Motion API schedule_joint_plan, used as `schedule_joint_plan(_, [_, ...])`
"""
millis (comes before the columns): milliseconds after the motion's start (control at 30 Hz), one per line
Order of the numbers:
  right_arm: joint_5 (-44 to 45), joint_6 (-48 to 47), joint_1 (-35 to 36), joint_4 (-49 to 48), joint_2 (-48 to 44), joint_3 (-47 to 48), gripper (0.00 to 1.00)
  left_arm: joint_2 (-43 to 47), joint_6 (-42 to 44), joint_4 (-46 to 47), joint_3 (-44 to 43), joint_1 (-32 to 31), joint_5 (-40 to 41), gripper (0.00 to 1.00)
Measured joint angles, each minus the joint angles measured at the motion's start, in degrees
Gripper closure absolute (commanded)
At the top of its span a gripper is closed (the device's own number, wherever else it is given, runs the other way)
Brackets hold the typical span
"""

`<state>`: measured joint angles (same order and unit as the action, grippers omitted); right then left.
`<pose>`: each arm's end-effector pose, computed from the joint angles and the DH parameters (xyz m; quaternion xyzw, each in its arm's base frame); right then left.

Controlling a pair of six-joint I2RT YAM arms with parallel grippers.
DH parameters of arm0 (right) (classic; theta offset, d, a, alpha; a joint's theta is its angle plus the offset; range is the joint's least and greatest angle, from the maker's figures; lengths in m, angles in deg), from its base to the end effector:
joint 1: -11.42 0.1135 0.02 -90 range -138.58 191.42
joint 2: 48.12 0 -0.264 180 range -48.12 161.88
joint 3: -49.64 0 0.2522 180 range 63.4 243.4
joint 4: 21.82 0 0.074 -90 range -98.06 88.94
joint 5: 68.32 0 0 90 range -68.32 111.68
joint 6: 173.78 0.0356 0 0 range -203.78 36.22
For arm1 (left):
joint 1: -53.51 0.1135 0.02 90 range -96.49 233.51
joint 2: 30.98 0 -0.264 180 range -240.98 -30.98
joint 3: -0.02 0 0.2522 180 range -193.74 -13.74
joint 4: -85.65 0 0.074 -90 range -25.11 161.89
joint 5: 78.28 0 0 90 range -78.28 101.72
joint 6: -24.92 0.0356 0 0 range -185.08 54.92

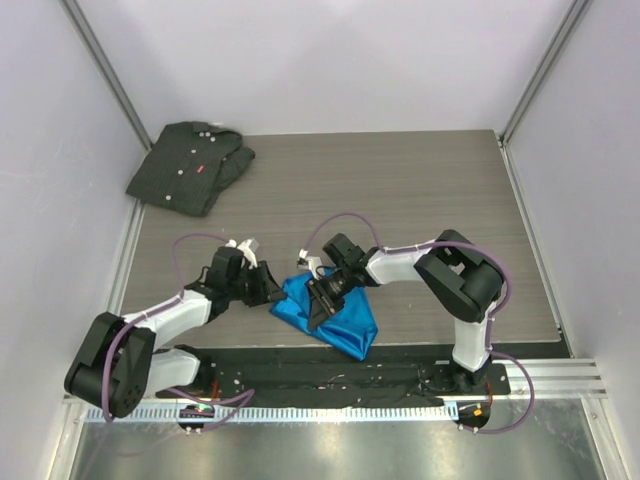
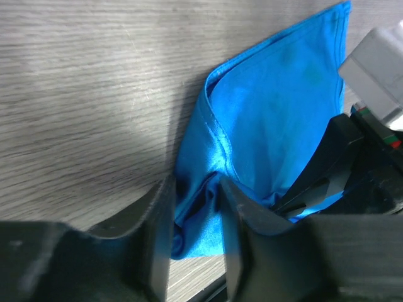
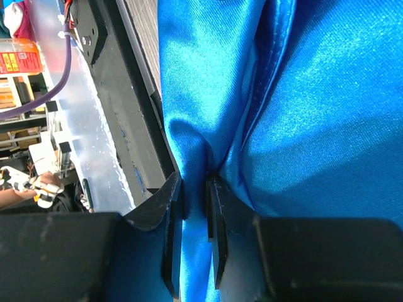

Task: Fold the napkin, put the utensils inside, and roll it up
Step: Roll the napkin with the utensil

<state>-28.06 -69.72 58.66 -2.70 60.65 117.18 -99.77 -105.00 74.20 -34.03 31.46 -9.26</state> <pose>0.2127 0.2700 0.1129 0.3535 -0.8098 -0.4681 0.0076 0.1861 -0.0891 0.1385 -0.0746 0.9118 -0.3337 0.2275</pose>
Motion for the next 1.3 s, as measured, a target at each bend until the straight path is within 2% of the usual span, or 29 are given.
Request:
schedule_joint_plan(33, [-0.2, 0.0, -0.1, 0.0, 0.0, 0.0, 0.84, -0.1, 0.1, 0.1, 0.0, -0.2, -0.1, 0.75])
schedule_joint_plan(100, [-0.3, 0.0, -0.2, 0.0, 0.1, 0.0, 0.84, -0.2, 0.1, 0.2, 0.3, -0.5, -0.1, 0.81])
schedule_joint_plan(233, [-0.7, 0.0, -0.6, 0.0, 0.4, 0.1, 0.83, -0.2, 0.0, 0.7, 1.0, -0.8, -0.4, 1.00])
schedule_joint_plan(333, [-1.0, 0.0, -0.9, 0.3, 0.5, 0.4, 0.71, -0.2, 0.0, 0.9, 1.2, -0.9, -0.6, 1.00])
schedule_joint_plan(367, [-1.0, 0.0, -0.9, 0.6, 0.6, 0.5, 0.61, 0.0, 0.0, 1.0, 1.3, -0.9, -0.6, 1.00])
schedule_joint_plan(400, [-0.9, 0.0, -1.0, 1.0, 0.6, 0.8, 0.56, 0.1, 0.0, 1.0, 1.4, -0.9, -0.5, 1.00])
schedule_joint_plan(533, [0.0, 0.0, -1.0, 3.8, -0.8, 1.8, 0.42, 1.9, -0.2, -0.4, 1.7, -1.0, 0.6, 1.00])
schedule_joint_plan(667, [6.8, -0.9, -1.0, 8.2, -5.8, 1.9, 0.34, 3.8, -1.0, -3.1, 1.7, -1.3, 3.1, 1.00])
schedule_joint_plan(800, [17.5, -2.4, 0.8, 14.1, -13.3, 1.9, 0.25, 5.9, -2.6, -6.0, 1.7, -1.3, 6.3, 1.00])
schedule_joint_plan(1067, [37.0, -3.2, 12.7, 18.5, -23.6, 0.0, 0.21, 8.7, -4.8, -10.2, 1.6, -1.3, 11.5, 1.00])
schedule_joint_plan(1300, [45.7, -3.2, 13.9, 19.4, -22.6, -2.6, 0.26, 9.1, -4.9, -12.1, 0.8, -1.3, 13.6, 1.00])
